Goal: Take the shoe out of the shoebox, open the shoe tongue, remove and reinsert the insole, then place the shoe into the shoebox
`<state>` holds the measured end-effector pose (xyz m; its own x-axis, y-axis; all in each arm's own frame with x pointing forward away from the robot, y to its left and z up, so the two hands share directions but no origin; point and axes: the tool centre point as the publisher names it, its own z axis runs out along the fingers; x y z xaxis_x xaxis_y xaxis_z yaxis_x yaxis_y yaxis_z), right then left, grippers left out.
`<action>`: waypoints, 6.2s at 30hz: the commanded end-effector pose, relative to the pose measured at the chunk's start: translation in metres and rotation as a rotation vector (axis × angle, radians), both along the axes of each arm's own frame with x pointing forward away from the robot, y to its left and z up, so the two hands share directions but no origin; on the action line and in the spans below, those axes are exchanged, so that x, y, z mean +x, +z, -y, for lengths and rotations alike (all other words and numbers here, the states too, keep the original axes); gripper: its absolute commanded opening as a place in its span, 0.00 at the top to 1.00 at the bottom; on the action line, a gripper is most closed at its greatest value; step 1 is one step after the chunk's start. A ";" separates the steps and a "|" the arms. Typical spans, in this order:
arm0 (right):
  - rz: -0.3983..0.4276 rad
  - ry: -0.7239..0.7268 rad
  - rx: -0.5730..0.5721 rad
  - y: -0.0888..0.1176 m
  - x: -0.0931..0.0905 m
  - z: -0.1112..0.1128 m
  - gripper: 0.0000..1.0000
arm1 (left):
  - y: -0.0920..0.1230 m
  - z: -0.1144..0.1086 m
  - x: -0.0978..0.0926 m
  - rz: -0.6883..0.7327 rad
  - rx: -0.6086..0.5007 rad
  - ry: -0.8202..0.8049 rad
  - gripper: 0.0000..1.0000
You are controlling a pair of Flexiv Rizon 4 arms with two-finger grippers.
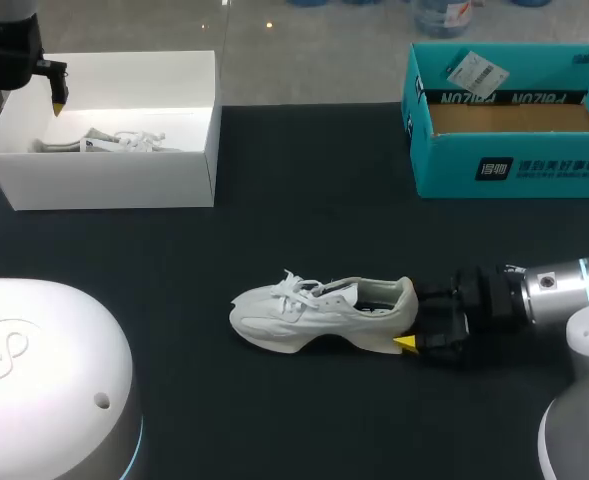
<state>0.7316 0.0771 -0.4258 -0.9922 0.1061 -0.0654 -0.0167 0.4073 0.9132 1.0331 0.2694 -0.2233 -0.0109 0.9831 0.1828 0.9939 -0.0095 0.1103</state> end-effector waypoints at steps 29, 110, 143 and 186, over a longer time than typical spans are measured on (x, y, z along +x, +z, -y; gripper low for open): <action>-0.002 0.002 -0.004 -0.008 -0.001 -0.004 1.00 | 0.000 0.000 0.000 -0.001 0.000 -0.001 0.00; -0.002 0.002 -0.004 -0.008 -0.001 -0.004 1.00 | 0.015 0.105 -0.228 -0.120 -0.259 1.397 0.00; -0.002 0.002 -0.004 -0.008 -0.001 -0.004 1.00 | -0.011 0.193 -0.303 0.119 -0.205 1.965 0.00; -0.002 0.002 -0.004 -0.008 -0.001 -0.004 1.00 | -0.025 0.349 -0.339 0.465 -0.063 2.756 0.00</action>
